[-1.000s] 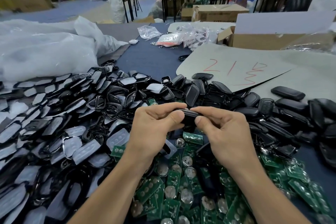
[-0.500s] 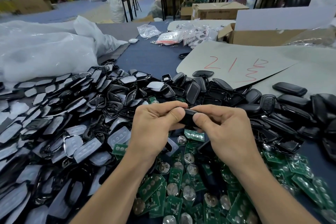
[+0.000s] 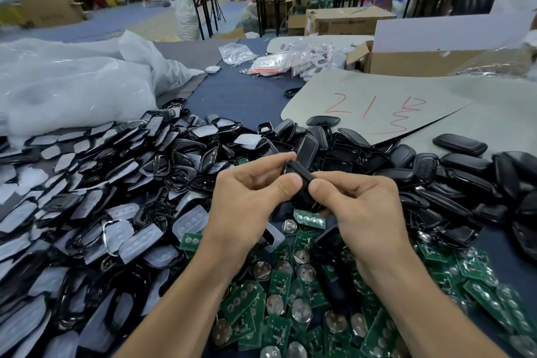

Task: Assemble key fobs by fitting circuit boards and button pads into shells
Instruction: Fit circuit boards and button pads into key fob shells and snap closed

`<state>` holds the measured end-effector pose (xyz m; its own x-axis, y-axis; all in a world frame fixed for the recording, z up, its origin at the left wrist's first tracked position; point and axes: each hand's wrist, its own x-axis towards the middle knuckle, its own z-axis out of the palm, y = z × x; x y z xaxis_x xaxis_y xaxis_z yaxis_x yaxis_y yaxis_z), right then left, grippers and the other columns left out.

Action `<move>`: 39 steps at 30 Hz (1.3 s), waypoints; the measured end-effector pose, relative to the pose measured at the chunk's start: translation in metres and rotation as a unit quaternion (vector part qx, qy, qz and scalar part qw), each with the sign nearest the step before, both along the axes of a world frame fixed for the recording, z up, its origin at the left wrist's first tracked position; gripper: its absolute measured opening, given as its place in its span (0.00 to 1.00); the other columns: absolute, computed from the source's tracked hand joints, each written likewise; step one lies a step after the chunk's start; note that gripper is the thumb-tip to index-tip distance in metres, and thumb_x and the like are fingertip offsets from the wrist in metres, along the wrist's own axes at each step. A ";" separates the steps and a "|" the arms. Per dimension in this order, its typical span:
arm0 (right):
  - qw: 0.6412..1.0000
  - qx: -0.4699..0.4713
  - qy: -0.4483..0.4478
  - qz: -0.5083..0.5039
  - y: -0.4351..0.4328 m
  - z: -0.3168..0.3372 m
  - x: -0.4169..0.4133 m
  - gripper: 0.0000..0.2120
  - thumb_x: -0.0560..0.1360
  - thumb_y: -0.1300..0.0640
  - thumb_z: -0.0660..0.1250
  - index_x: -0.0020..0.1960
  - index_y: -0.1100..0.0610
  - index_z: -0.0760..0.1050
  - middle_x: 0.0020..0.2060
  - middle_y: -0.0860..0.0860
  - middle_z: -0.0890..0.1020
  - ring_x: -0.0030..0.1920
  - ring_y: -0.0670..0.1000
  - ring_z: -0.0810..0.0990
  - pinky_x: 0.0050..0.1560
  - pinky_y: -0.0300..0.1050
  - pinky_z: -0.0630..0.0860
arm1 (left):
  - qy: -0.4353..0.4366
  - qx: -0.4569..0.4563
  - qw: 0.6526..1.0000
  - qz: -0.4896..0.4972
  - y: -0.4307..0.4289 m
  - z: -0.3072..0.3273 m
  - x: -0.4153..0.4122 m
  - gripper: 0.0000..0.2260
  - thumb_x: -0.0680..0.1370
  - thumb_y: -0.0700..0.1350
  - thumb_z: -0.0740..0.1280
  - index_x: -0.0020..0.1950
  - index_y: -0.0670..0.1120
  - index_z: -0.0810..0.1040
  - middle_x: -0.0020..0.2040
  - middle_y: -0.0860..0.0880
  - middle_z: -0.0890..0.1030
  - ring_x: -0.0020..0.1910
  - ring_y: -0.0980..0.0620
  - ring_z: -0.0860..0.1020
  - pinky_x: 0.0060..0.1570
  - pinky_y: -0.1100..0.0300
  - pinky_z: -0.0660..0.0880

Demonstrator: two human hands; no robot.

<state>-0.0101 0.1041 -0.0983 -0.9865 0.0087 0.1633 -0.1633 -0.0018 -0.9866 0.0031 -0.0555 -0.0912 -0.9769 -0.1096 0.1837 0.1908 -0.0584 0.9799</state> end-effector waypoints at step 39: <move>0.965 -0.185 -0.095 0.157 -0.007 -0.007 0.000 0.08 0.72 0.61 0.74 0.50 0.55 0.88 0.43 0.57 0.88 0.45 0.52 0.88 0.48 0.43 0.83 | 0.020 -0.018 1.000 0.011 0.012 -0.002 0.002 0.15 0.75 0.30 0.74 0.54 0.48 0.88 0.48 0.48 0.89 0.48 0.51 0.88 0.47 0.62 0.83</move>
<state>-0.0098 0.0967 -0.1048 -0.9616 -0.2735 0.0218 0.0873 -0.3805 -0.9207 0.0052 -0.0438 -0.0936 -0.9661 -0.1243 0.2261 0.2302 -0.0194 0.9730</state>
